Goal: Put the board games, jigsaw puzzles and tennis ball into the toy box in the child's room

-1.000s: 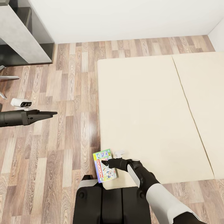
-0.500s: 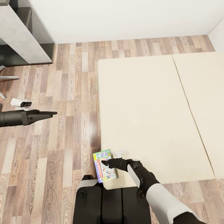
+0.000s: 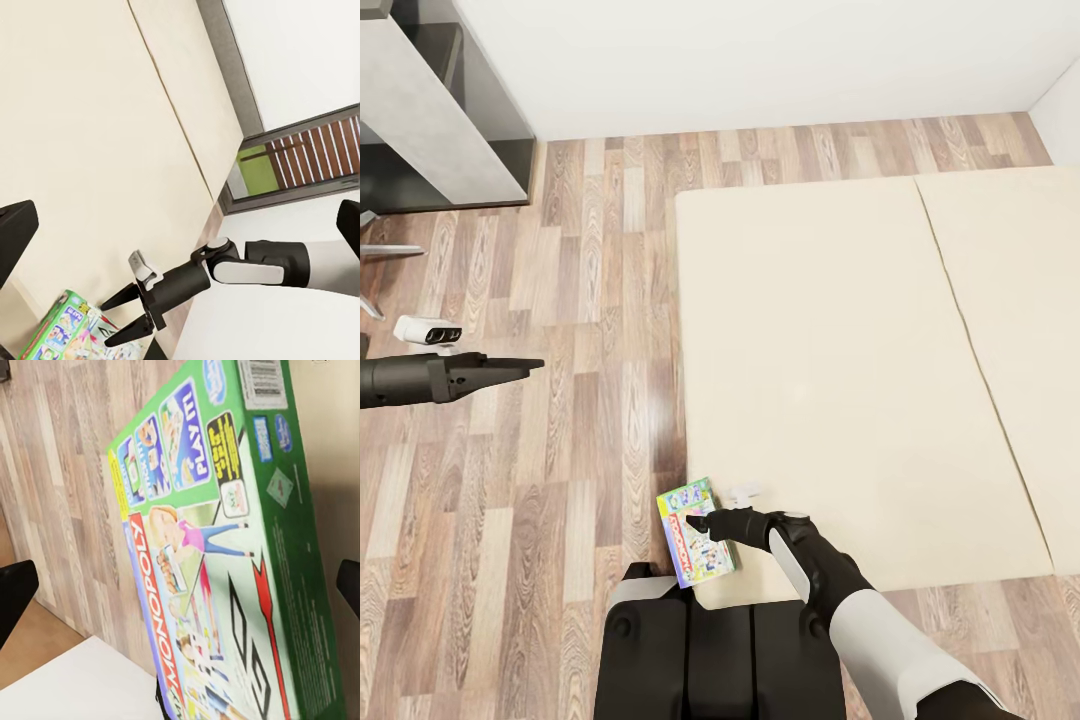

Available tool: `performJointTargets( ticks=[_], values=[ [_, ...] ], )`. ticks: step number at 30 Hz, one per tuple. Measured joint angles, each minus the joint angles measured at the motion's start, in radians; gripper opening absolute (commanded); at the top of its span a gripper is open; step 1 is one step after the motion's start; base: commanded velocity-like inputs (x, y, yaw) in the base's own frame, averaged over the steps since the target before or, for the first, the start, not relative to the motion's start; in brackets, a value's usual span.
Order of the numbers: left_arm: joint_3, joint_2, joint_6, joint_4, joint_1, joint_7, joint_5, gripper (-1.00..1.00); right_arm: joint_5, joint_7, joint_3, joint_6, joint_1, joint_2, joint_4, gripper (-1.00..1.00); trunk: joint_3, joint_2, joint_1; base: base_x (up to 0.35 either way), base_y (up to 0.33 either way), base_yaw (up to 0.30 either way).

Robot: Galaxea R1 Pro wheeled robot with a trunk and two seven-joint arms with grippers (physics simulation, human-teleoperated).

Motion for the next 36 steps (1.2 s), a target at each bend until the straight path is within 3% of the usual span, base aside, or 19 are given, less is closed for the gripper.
performJointTargets(
  ticks=[36],
  values=[
    [0.000,0.000,0.000,0.001,0.000,0.000,0.000,1.00,0.000,0.000,-0.005,-0.002,0.000,0.000,0.000,1.00,0.000,0.000,0.000,0.000,0.000,0.000]
  ],
)
